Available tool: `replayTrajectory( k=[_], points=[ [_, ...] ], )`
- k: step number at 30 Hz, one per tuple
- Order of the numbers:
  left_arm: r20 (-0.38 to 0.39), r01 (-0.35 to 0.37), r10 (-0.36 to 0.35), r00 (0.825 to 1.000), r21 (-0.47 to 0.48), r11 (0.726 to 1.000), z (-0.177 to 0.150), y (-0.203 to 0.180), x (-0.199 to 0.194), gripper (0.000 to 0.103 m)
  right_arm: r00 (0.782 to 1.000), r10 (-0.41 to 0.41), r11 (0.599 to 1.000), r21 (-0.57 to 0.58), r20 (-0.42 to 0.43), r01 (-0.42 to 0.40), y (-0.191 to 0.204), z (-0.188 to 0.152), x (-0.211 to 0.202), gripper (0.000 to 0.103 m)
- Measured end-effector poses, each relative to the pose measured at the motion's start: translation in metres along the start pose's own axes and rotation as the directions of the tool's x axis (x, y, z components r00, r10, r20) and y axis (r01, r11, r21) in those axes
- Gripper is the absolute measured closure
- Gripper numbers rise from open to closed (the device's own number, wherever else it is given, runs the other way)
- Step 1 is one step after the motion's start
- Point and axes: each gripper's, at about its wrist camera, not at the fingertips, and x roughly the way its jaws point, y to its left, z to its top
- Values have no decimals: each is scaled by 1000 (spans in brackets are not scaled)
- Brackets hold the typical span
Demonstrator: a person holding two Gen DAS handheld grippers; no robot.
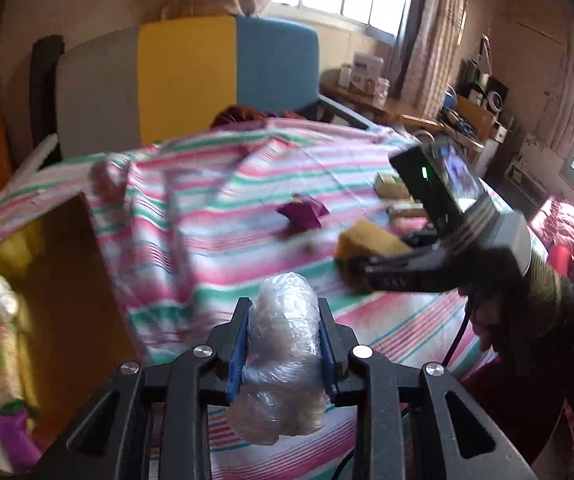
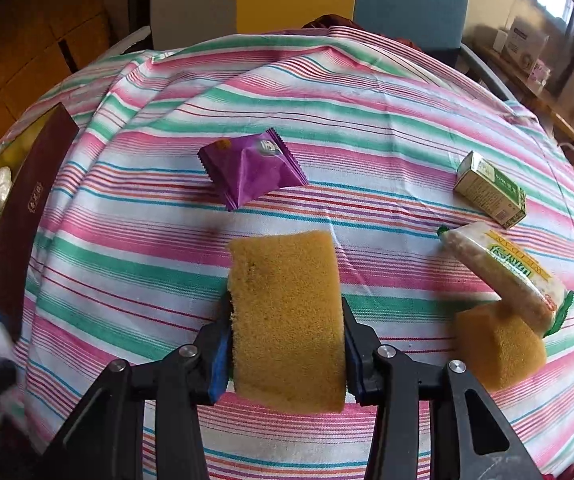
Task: Organize objects
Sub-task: 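Carry the bundle into the tray and release it with the left gripper while the right holds the sponge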
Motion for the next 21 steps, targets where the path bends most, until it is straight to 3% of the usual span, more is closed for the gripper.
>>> replayTrajectory(
  k=[10, 21],
  points=[
    [56, -187, 191, 980, -82, 979, 7, 58, -46, 73, 1000, -27, 999, -38, 0, 27, 5, -2, 2, 56],
    [31, -217, 227, 973, -189, 958, -15, 107, -58, 73, 1000, -11, 1000, -8, -16, 11, 0, -3, 8, 52]
  ],
)
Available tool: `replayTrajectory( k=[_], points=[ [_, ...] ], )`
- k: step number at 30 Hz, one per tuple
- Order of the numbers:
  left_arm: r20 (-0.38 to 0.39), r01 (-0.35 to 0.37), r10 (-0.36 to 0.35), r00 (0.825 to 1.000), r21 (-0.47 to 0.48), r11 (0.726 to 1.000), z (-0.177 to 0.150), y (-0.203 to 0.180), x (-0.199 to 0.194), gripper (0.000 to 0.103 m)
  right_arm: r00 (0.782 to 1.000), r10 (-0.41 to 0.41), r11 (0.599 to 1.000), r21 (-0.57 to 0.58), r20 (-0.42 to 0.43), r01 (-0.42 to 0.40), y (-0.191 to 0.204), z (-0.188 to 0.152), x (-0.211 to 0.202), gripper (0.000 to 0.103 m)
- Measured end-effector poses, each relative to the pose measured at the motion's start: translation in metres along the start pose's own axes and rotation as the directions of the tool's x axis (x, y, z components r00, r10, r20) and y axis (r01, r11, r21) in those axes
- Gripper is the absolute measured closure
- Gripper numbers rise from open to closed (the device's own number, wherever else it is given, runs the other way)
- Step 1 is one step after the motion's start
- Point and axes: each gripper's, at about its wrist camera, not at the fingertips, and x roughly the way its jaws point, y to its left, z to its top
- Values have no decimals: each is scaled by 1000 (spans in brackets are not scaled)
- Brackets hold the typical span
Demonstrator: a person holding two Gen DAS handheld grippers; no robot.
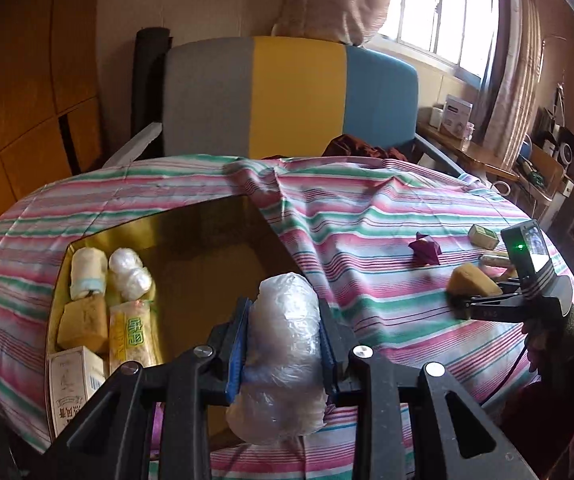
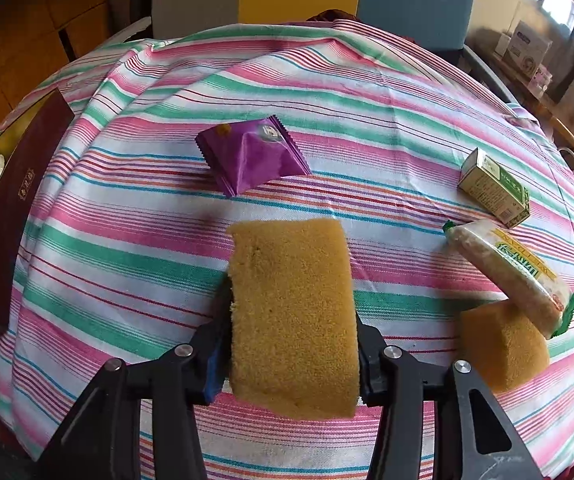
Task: Organize objects
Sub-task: 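Carry the bundle into the tray and release it with the left gripper while the right holds the sponge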
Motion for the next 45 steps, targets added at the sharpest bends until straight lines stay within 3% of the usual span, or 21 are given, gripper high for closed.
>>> replayTrajectory(
  k=[7, 11, 15, 18, 25, 35, 41, 45],
  points=[
    [-48, 44, -52, 998, -159, 986, -7, 54, 2, 73, 1000, -18, 1000, -22, 11, 19, 3, -1, 0, 54],
    [-31, 65, -82, 996, -368, 927, -10, 114, -9, 73, 1000, -26, 999, -34, 13, 27, 5, -1, 0, 54],
    [-31, 37, -56, 998, -447, 894, -6, 153, -15, 73, 999, -34, 998, -45, 14, 35, 6, -1, 0, 54],
    [-40, 52, -82, 996, -480, 875, 3, 165, -6, 73, 999, -37, 998, -51, 14, 38, 7, 0, 0, 54],
    [-165, 65, -149, 975, -427, 902, 35, 152, 62, 73, 999, -44, 997, -62, 17, 45, 6, 0, 1, 53],
    [-321, -104, -9, 947, -331, 938, 68, 157, 165, 72, 999, -40, 997, -59, 16, 41, 6, 0, 1, 52],
    [-370, -176, 48, 928, -321, 930, 67, 171, 191, 59, 999, -40, 997, -59, 17, 41, 7, 2, 2, 52],
    [-342, -175, 49, 938, -348, 921, 65, 178, 180, 59, 999, -39, 997, -59, 18, 40, 9, 3, 2, 52]
  ],
)
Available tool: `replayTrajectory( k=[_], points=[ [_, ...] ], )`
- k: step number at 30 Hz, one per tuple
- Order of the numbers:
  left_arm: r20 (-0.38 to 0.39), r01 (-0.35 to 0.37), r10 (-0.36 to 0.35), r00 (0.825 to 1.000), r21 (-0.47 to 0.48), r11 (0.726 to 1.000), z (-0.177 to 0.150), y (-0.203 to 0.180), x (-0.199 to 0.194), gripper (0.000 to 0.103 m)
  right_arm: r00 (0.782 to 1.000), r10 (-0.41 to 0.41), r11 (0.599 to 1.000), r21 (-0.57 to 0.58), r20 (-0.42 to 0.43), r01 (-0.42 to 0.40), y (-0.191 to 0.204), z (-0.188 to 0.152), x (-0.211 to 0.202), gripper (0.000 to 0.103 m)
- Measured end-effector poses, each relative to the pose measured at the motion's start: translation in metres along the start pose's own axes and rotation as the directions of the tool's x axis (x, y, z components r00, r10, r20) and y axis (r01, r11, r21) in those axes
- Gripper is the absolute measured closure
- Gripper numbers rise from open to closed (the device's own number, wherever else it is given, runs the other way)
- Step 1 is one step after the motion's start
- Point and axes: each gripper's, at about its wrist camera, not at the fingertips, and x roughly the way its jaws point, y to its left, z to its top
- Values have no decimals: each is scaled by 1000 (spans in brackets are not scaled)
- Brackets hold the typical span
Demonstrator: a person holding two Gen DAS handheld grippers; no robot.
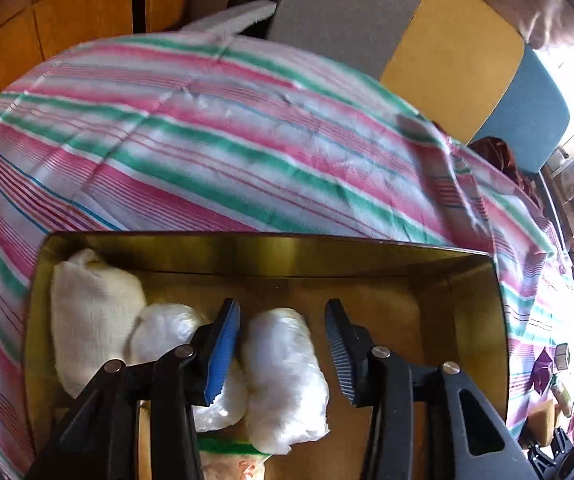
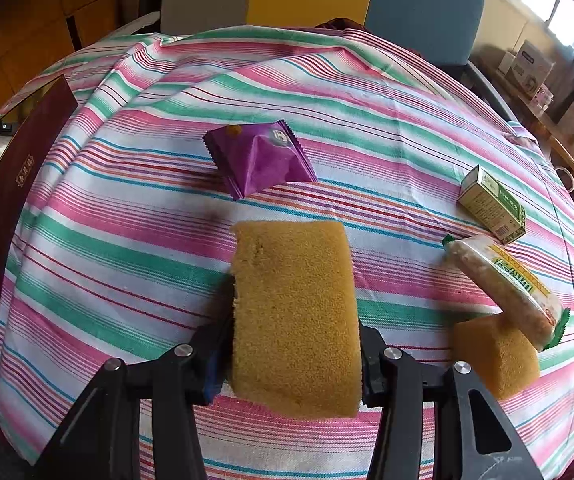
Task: Organize objects
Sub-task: 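Carry the bundle into the tray and release it with the left gripper while the right holds the sponge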
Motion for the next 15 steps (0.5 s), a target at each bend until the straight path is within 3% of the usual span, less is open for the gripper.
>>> replayTrajectory(
  k=[7, 15],
  points=[
    [154, -48, 35, 987, 82, 995, -23, -7, -61, 59, 1000, 3, 1000, 4, 0, -3, 0, 0, -1, 52],
    [283, -57, 7, 959, 167, 984, -90, -20, -125, 58, 1000, -5, 1000, -2, 4, 5, 0, 0, 1, 53]
  ],
)
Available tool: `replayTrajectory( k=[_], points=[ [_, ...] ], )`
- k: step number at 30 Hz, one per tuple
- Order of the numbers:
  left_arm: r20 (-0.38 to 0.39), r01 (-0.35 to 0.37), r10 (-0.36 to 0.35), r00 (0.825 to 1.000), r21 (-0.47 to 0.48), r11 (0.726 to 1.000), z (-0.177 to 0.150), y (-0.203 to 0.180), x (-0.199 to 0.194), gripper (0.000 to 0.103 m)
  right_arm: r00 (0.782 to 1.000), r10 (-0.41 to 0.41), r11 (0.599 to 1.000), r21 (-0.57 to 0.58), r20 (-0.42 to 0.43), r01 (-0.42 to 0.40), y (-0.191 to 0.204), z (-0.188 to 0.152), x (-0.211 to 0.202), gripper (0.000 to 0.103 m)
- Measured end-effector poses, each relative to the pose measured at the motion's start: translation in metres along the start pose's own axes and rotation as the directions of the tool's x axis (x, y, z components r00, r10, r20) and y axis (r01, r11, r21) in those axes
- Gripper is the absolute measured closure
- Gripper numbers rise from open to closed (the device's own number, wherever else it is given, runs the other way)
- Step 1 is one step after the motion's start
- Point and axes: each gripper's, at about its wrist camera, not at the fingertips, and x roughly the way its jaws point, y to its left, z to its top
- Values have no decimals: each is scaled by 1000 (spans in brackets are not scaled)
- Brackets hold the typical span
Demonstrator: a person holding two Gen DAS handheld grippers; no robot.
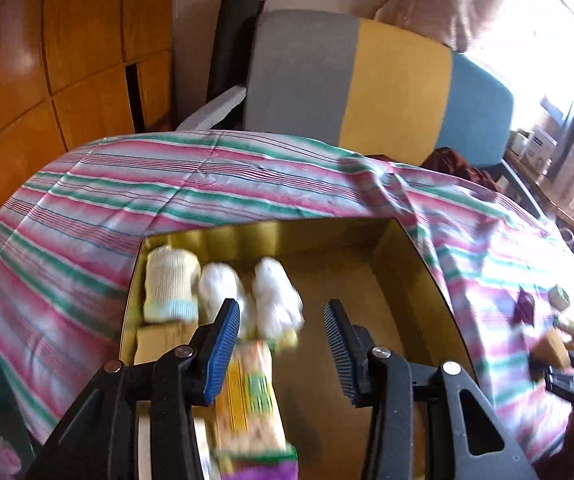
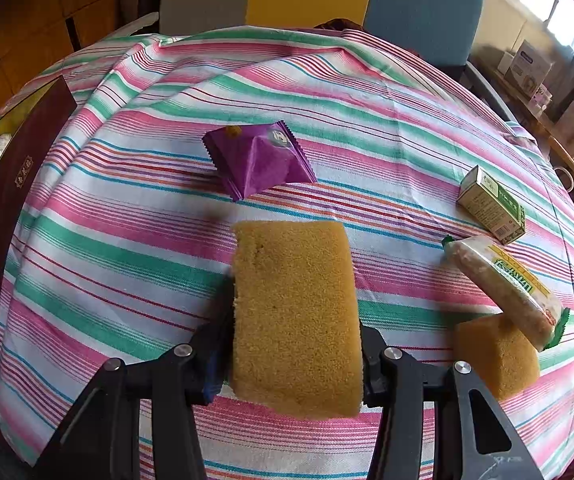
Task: Organize objects
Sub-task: 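Carry the bundle into the tray and release it with the left gripper while the right holds the sponge, then carry the yellow sponge to the tray and release it with the right gripper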
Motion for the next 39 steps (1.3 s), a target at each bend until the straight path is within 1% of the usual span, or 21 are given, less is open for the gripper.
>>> replayTrajectory(
  k=[6, 9, 15, 23, 27, 29, 30, 34, 37, 39],
  points=[
    [71, -21, 19, 997, 27, 999, -32, -12, -38, 58, 1000, -9, 1000, -8, 3, 9, 1, 0, -1, 54],
    [90, -29, 25, 996, 42, 999, -44, -16, -51, 58, 1000, -8, 1000, -8, 3, 8, 0, 1, -2, 54],
    [91, -25, 20, 996, 49, 998, -61, -15, -63, 58, 1000, -10, 1000, 3, 2, 10, 0, 3, -3, 54],
    [81, -4, 1, 997, 38, 999, -72, -13, -66, 58, 1000, -30, 998, 47, -5, 30, 0, 1, -4, 55],
    [84, -5, 2, 996, 36, 999, -74, -11, -66, 58, 999, -33, 997, 74, -18, 35, 0, 2, -6, 55],
    [87, -7, 4, 996, 35, 999, -74, -9, -67, 58, 999, -18, 995, 97, -27, 21, -1, 3, -8, 55],
    [88, -6, 3, 996, 33, 999, -74, -8, -67, 58, 1000, 2, 993, 116, -28, 1, -1, 3, -10, 55],
    [84, 0, -2, 996, 23, 1000, -74, -4, -65, 58, 998, 56, 986, 156, 34, -61, 8, 14, -33, 55],
    [85, 2, -4, 996, 15, 1000, -75, -1, -65, 58, 990, 102, 985, 128, 102, -115, 29, 29, -59, 55],
    [86, 5, -5, 996, 6, 1000, -74, 2, -65, 58, 980, 143, 983, 93, 139, -157, 49, 41, -76, 55]
  ],
)
